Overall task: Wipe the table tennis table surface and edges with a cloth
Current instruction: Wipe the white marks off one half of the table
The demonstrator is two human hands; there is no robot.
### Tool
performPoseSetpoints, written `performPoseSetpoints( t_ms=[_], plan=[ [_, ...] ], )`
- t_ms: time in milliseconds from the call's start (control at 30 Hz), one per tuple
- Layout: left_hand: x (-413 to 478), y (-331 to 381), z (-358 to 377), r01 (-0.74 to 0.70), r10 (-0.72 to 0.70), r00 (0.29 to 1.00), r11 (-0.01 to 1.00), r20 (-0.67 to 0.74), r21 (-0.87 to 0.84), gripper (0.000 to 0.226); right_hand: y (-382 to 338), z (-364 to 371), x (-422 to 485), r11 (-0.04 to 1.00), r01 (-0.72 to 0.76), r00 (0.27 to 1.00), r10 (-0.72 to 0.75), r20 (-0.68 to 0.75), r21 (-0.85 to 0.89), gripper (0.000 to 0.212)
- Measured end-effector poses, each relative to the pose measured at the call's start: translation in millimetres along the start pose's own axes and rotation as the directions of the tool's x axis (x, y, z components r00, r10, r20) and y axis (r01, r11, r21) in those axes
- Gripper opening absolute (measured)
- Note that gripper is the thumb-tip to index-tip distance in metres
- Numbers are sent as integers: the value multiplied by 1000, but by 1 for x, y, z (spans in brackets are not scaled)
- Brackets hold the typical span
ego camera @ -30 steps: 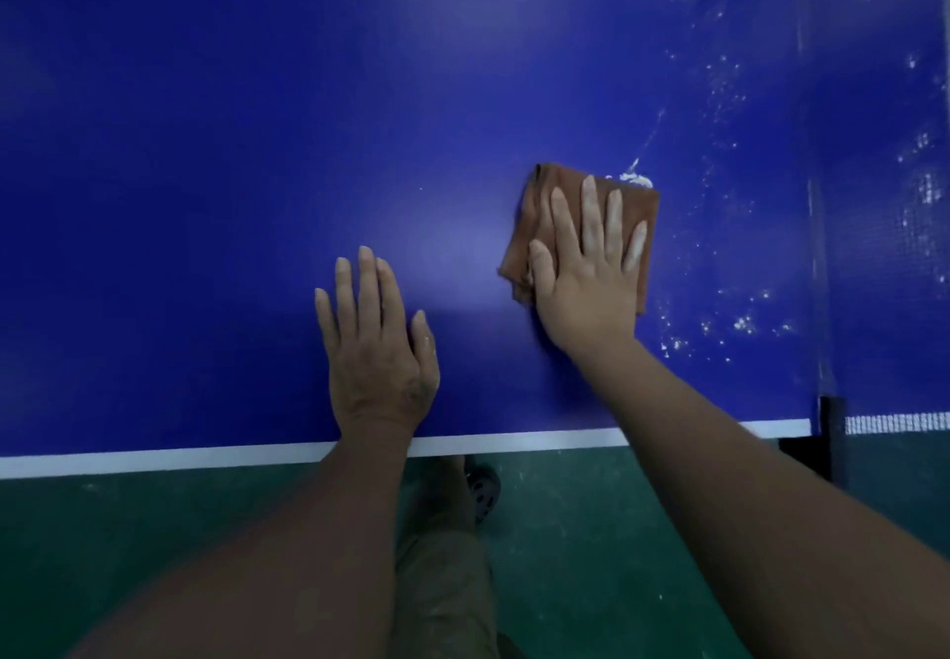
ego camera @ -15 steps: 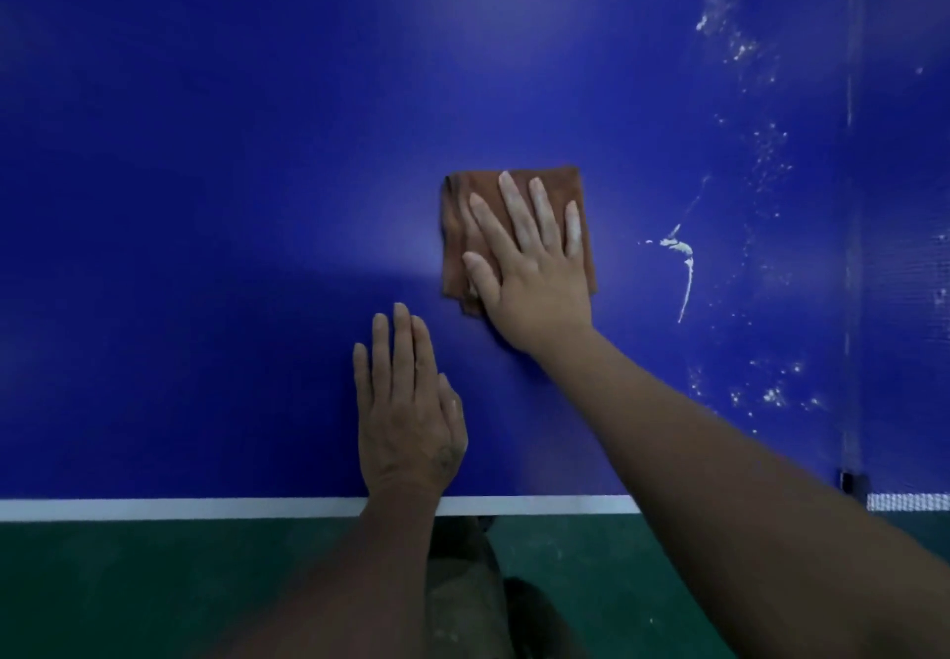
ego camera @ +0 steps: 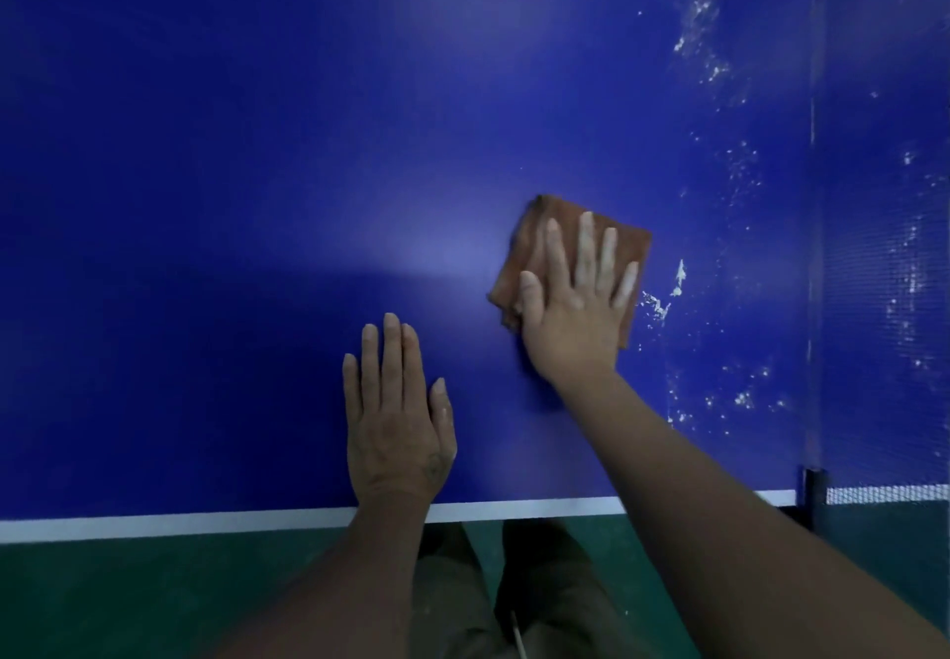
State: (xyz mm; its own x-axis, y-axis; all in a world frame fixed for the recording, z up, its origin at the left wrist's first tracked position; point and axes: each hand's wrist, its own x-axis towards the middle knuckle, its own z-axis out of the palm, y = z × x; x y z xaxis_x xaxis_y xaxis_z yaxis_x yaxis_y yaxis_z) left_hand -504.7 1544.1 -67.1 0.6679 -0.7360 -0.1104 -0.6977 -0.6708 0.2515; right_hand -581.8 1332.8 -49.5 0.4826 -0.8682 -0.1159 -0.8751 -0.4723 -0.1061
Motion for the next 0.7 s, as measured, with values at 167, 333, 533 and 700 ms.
performPoseSetpoints(
  t_ms=[167, 333, 533, 700],
  plan=[
    [1, 1, 3, 3, -3, 1000, 1000, -7, -20, 71, -41, 8, 6, 984, 175, 984, -174, -43, 23, 63],
    [12, 8, -2, 68, -80, 994, 986, -75, -151, 64, 7, 4, 14, 949, 314, 949, -314, -23, 38, 63],
    [88, 58, -15, 32, -81, 988, 943, -134, -331, 61, 97, -11, 2, 1000, 18, 1000, -19, 17, 17, 65],
    [163, 104, -19, -7, -43, 989, 941, -139, -339, 58, 98, -17, 21, 1000, 14, 998, -14, 64, 3, 67]
  ],
)
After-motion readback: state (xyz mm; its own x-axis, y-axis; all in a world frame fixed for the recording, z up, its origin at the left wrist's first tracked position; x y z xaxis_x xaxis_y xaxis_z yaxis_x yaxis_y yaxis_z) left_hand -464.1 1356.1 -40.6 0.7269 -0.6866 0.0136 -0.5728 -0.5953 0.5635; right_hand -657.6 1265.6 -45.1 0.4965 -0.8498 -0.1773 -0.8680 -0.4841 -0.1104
